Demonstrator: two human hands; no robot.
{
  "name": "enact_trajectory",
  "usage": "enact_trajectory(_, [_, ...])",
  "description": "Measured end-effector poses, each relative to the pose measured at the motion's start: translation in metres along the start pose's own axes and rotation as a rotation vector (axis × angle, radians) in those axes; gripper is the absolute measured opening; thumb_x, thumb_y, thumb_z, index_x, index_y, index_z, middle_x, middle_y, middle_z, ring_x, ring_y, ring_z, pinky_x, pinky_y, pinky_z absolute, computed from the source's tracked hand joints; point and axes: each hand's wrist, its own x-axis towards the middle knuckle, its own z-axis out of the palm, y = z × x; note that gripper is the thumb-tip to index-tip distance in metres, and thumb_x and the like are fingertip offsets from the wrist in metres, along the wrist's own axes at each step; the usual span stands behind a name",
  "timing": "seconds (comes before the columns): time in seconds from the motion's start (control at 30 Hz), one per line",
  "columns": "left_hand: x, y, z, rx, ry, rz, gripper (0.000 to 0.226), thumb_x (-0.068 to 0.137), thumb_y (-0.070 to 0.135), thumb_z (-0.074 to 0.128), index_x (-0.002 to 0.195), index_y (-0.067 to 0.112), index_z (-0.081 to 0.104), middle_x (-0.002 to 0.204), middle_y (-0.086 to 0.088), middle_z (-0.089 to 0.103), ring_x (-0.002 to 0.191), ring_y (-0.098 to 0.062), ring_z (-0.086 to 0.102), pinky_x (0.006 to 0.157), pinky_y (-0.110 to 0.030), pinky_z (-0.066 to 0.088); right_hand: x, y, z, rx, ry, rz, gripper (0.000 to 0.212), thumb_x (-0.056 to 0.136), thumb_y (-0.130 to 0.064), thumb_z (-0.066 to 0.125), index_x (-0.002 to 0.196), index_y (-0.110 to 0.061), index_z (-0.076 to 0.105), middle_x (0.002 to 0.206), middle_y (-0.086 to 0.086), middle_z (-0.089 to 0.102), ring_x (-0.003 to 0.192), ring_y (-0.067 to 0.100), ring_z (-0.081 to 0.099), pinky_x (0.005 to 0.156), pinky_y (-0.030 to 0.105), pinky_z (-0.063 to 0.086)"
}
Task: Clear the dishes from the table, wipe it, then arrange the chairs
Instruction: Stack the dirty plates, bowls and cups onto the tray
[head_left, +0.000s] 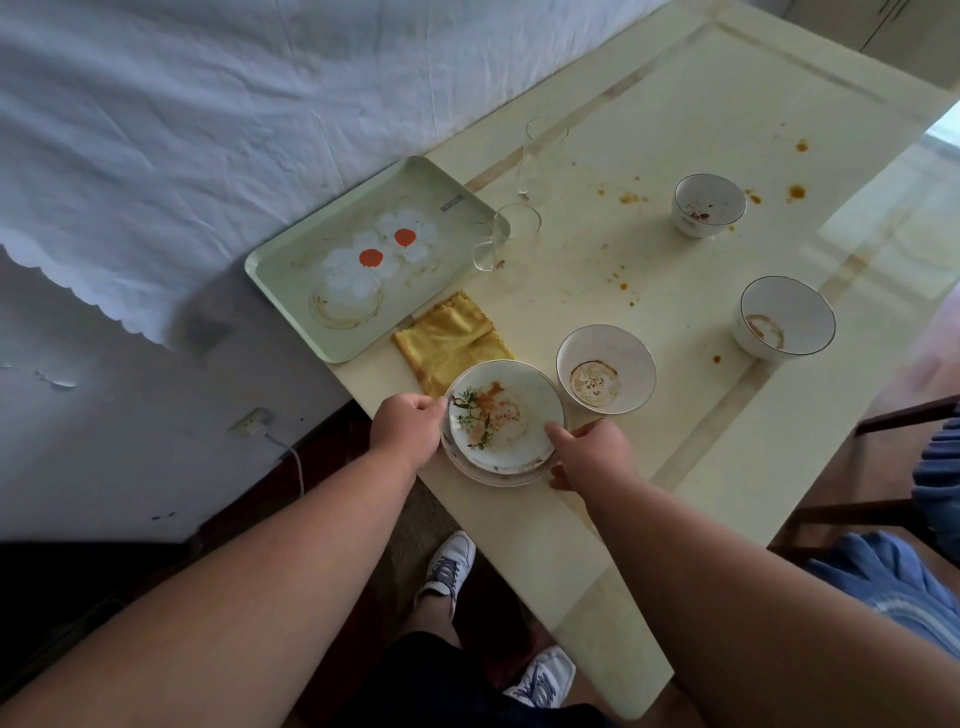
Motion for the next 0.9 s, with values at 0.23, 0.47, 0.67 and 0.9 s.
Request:
enact_trajectory(0.23, [0.016,-0.016,0.006,-0.101,-0.048,-0.073,0.061,0.069,0.055,0.087,0.117,0.017,0.079,0.103,-0.001,0.082,0.096,-0.022,0.079,0.09,-0.045,0.066,0.088,0.059,0.026,0.148,0.038,0.077,0.082,0.043,-0.078,0.077,0.102,-0.021,0.068,0.092,0.005,0.079,0.081,0.034,0.079,0.076,0.053,0.068])
enact_trajectory(0.47, [0.009,-0.016,0.002,-0.127,-0.001,-0.049,0.045,0.077,0.035,0.097,0.114,0.016,0.079,0.099,0.001,0.081,0.092,-0.018,0.079,0.088,-0.041,0.066,0.006,0.003,0.011,0.357,-0.026,0.133,0.014,0.097,-0.022,0.081,0.1,-0.01,0.077,0.096,0.015,0.08,0.085,0.037,0.081,0.075,0.053,0.07])
enact_trajectory(0.67, [0.005,-0.017,-0.012,-0.17,0.043,-0.016,0.035,0.081,0.031,0.095,0.108,0.016,0.079,0.094,0.005,0.081,0.09,-0.014,0.078,0.09,-0.039,0.066,-0.008,-0.001,0.02,0.474,-0.072,0.164,0.023,0.099,-0.019,0.08,0.113,-0.005,0.067,0.107,0.02,0.077,0.092,0.036,0.081,0.074,0.051,0.07])
enact_trajectory(0.9, [0.013,-0.002,-0.053,-0.211,0.078,0.012,0.029,0.083,0.027,0.094,0.104,0.015,0.08,0.089,0.004,0.08,0.083,-0.014,0.079,0.084,-0.04,0.067,-0.021,-0.041,0.033,0.463,-0.098,0.095,0.023,0.1,-0.021,0.079,0.112,-0.005,0.067,0.111,0.02,0.076,0.096,0.036,0.08,0.073,0.049,0.07])
